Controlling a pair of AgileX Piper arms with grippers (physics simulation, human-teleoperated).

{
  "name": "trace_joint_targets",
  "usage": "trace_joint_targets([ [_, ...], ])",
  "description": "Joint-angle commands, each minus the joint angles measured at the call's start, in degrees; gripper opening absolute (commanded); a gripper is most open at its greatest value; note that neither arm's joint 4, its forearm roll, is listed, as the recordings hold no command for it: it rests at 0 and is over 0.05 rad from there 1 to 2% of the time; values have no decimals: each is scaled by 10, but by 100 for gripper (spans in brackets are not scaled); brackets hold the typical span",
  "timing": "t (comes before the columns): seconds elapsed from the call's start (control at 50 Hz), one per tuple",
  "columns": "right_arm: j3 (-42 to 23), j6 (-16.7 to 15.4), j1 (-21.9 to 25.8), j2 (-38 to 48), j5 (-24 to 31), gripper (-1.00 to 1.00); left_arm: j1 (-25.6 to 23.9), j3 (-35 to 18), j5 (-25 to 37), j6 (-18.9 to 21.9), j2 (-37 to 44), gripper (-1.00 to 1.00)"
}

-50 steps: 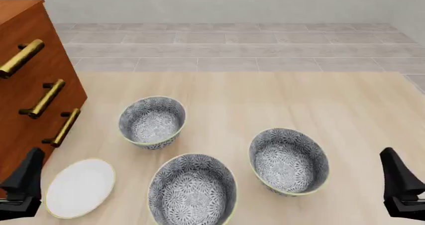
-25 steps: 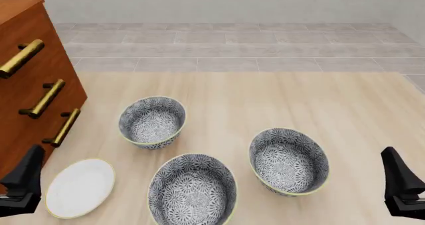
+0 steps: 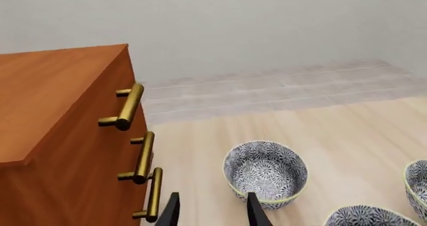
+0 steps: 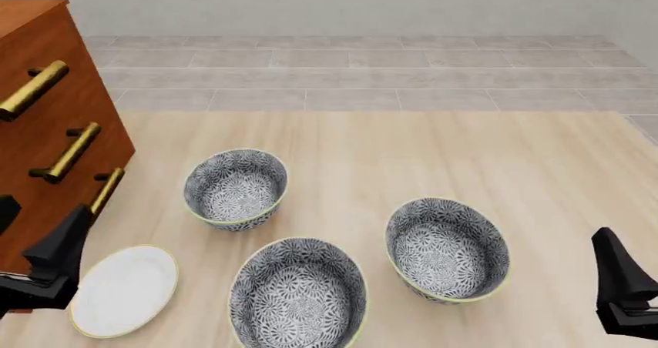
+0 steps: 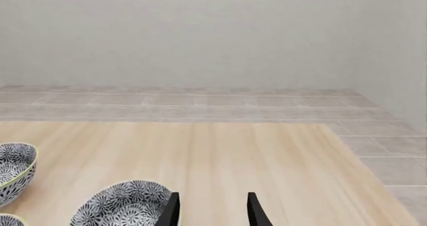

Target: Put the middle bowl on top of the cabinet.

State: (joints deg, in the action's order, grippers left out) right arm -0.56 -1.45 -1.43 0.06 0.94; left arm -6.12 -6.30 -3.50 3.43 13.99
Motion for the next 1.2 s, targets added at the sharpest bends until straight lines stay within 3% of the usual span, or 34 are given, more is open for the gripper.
trace_joint_targets([
  [0.02, 2, 2, -3, 0, -1, 100, -48, -53, -12, 25, 83, 100],
  [0.12, 4, 2, -4, 0, 1, 100, -78, -76, -10, 32, 116, 100],
  [0.16, 4, 1, -4, 0, 2, 100, -83, -77, -18, 53, 133, 100],
  [0.2, 4, -3, -2, 0, 3, 100, -102, -87, -18, 38, 162, 100],
  [0.6, 5, 0, -7, 0, 6, 100, -194, -191, 16, 55, 308, 100],
  [0.66, 5, 0, -9, 0, 8, 100, -199, -216, 31, 37, 335, 100],
  [0.96, 5, 0, -14, 0, 11, 100, -254, -283, 50, 90, 432, 100],
  [1.04, 5, 0, -15, 0, 11, 100, -286, -313, 72, 81, 470, 100],
  [1.2, 5, -3, -19, 0, 13, 100, -299, -356, 97, 91, 507, 100],
])
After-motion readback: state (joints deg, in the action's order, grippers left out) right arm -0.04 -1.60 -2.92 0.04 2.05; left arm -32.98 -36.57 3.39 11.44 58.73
